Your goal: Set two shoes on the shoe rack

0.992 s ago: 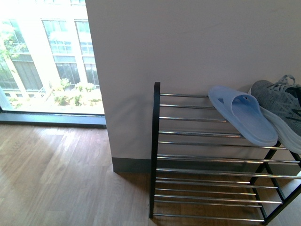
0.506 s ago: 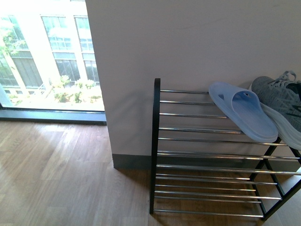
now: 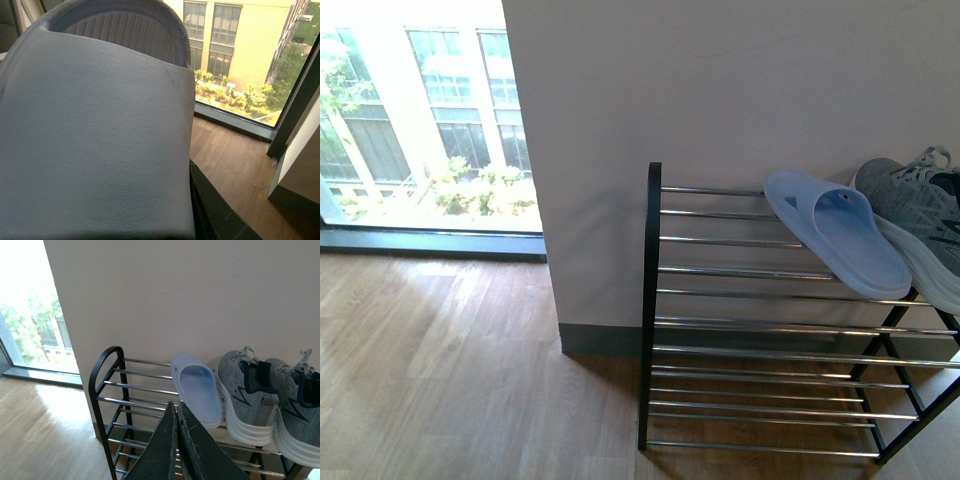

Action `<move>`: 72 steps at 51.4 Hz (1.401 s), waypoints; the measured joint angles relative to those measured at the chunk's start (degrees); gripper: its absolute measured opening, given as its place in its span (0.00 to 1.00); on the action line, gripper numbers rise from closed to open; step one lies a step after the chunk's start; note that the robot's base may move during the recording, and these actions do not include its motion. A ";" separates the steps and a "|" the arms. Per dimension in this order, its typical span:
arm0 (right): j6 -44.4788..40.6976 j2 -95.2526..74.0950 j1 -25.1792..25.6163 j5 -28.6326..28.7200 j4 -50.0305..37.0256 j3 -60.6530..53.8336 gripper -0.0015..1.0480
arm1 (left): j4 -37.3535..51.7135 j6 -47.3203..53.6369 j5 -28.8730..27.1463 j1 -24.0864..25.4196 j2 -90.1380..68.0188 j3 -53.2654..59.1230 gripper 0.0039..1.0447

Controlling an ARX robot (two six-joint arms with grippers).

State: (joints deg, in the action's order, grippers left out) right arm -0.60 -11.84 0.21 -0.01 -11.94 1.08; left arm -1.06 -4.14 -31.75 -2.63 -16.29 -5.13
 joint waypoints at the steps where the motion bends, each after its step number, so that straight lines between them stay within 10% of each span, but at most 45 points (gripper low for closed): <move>1: 0.00 0.24 0.00 0.00 0.22 0.00 0.02 | 0.00 0.00 0.00 0.00 0.00 0.00 0.02; 34: -0.02 11.47 0.00 0.00 11.76 0.02 0.02 | 0.00 0.00 0.00 0.00 0.00 0.00 0.02; 61: 0.00 11.52 -0.04 0.20 11.87 0.02 0.90 | 0.00 0.00 -0.17 0.00 0.00 0.00 0.02; 72: 0.04 11.58 -0.15 -0.31 11.98 0.02 0.91 | 0.00 0.02 0.22 0.00 0.00 -0.04 0.02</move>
State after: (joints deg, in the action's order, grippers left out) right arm -0.56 -0.25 0.05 -0.32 0.03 1.10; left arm -1.06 -4.12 -31.53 -2.63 -16.29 -5.17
